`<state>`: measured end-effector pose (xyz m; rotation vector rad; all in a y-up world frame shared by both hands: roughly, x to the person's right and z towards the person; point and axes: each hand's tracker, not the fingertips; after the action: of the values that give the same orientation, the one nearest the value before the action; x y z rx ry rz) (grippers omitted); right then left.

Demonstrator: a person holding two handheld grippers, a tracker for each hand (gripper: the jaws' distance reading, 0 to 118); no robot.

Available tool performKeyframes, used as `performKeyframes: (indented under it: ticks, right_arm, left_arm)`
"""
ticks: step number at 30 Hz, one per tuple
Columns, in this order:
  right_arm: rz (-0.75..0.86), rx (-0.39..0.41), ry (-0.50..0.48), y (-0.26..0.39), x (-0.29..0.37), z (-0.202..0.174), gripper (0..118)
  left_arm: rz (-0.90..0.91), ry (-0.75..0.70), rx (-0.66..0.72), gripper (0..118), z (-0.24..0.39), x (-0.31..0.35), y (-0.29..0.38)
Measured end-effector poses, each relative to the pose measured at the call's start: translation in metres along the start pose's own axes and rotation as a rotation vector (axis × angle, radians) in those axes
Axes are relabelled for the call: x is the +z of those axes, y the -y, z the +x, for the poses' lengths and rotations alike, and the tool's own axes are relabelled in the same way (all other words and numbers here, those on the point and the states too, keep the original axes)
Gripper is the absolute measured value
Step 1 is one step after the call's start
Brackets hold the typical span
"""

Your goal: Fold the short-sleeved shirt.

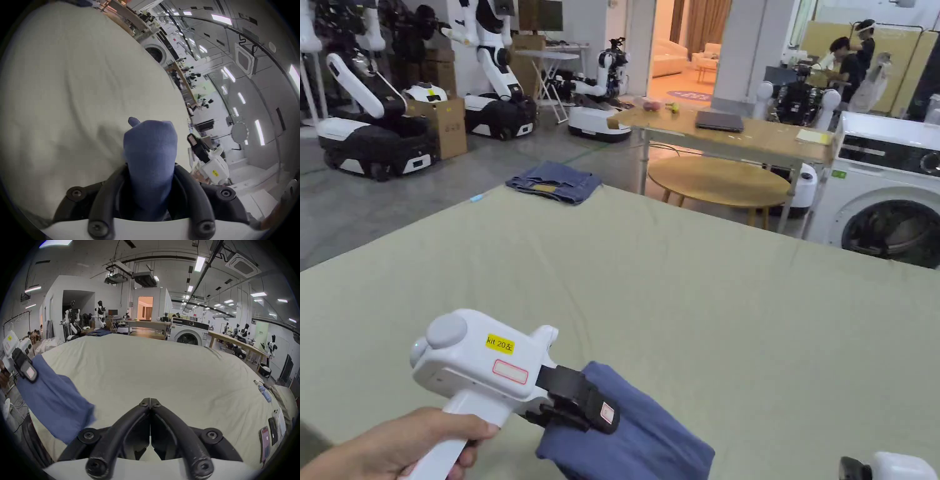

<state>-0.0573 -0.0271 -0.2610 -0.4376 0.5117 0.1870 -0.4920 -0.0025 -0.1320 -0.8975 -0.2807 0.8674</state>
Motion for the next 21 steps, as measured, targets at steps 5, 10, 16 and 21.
performKeyframes:
  ticks: [5,10,16,21]
  right_arm:
    - [-0.017,-0.003,-0.012,0.003,-0.01,-0.005,0]
    - [-0.046,-0.002,-0.014,0.01,-0.016,-0.006,0]
    - [-0.076,0.008,0.004,0.012,-0.018,-0.003,0]
    - [-0.095,0.01,0.02,0.013,-0.021,0.0,0]
  left_arm:
    - [0.006,-0.137,0.03,22,-0.03,0.084,-0.036]
    - [0.0,-0.331,0.078,22,-0.069,0.15,-0.068]
    - [0.031,-0.489,0.189,22,-0.116,0.193,-0.083]
    - [-0.057,-0.644,0.203,22,-0.145,0.182,-0.078]
